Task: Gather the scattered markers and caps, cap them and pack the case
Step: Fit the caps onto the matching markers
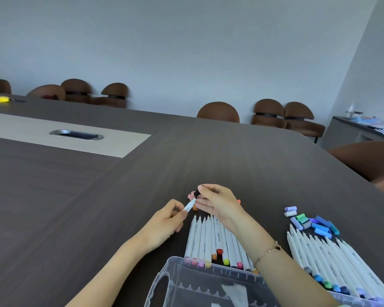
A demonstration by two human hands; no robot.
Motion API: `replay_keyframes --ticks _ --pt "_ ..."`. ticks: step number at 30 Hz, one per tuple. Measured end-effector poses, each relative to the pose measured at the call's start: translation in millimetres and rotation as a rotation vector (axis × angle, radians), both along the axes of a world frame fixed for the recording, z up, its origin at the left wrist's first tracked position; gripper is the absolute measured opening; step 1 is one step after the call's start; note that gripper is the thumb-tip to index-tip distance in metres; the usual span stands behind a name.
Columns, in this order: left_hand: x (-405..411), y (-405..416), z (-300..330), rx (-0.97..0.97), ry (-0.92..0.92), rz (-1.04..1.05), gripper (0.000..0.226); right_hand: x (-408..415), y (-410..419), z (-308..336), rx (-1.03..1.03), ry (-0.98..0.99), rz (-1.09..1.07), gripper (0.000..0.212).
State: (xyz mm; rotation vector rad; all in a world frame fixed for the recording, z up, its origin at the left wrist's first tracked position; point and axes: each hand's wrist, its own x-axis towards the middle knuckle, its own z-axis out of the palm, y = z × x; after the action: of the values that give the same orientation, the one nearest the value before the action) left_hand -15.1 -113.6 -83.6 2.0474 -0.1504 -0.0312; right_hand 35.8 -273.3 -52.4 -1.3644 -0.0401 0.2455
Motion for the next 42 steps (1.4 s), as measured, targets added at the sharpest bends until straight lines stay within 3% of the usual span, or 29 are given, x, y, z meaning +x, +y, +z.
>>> replay_keyframes --ticks 10,15,21,33,38,42 --pt "6.2 1.0 -3.8 -0.01 -0.035 -0.009 0.013 4.2 -6.3 -11.7 -0.033 -0.042 -0.118 0.016" --pt "12.1 2.9 -3.6 -0.068 -0.023 0.025 0.013 10.5 -7.2 -10.1 -0.368 -0.173 -0.133 0.018" --pt "13.6 2.9 -4.4 -0.078 -0.082 0.01 0.012 10.5 -10.1 -10.5 -0.443 -0.238 -0.048 0.017" --pt "12.7 3.2 -5.9 -0.077 -0.141 -0.012 0.013 10.7 -9.5 -13.0 -0.303 -0.142 -0.001 0.03" --pt "11.1 1.4 -4.3 -0.053 -0.16 -0.017 0.014 12.0 -8.8 -13.1 -0.486 -0.196 0.012 0.026" --pt "14.3 -0.7 -7.4 -0.089 -0.135 0.013 0.015 11.7 -4.7 -16.6 -0.445 -0.24 0.056 0.023"
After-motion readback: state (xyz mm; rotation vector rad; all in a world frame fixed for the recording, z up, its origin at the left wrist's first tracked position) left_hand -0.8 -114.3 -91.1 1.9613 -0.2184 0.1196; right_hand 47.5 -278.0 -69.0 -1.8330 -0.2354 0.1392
